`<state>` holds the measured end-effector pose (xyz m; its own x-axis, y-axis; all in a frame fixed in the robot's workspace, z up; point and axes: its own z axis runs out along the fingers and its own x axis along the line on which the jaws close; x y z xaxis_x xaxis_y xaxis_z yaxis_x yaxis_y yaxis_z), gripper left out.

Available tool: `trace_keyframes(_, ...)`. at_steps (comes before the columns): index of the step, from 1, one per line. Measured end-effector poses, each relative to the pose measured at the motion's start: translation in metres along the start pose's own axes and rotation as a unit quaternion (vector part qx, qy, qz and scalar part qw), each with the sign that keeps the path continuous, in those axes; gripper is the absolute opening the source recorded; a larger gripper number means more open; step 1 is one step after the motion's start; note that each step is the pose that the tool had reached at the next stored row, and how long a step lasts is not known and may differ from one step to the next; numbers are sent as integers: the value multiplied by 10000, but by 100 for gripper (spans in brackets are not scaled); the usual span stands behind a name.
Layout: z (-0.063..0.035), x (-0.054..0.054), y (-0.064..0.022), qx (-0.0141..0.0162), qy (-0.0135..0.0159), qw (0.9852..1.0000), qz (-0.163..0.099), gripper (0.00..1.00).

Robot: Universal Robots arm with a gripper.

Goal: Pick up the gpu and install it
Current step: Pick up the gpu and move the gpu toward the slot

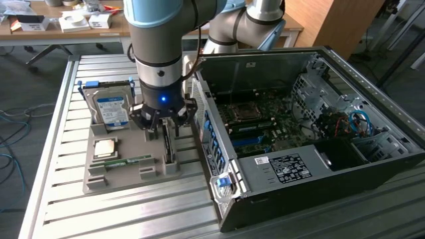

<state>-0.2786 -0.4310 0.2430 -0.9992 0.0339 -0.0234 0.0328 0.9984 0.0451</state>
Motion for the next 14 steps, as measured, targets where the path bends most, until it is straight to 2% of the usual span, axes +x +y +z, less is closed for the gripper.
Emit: trace_keyframes(14,83,24,-5,0,0,10000,-3,53)
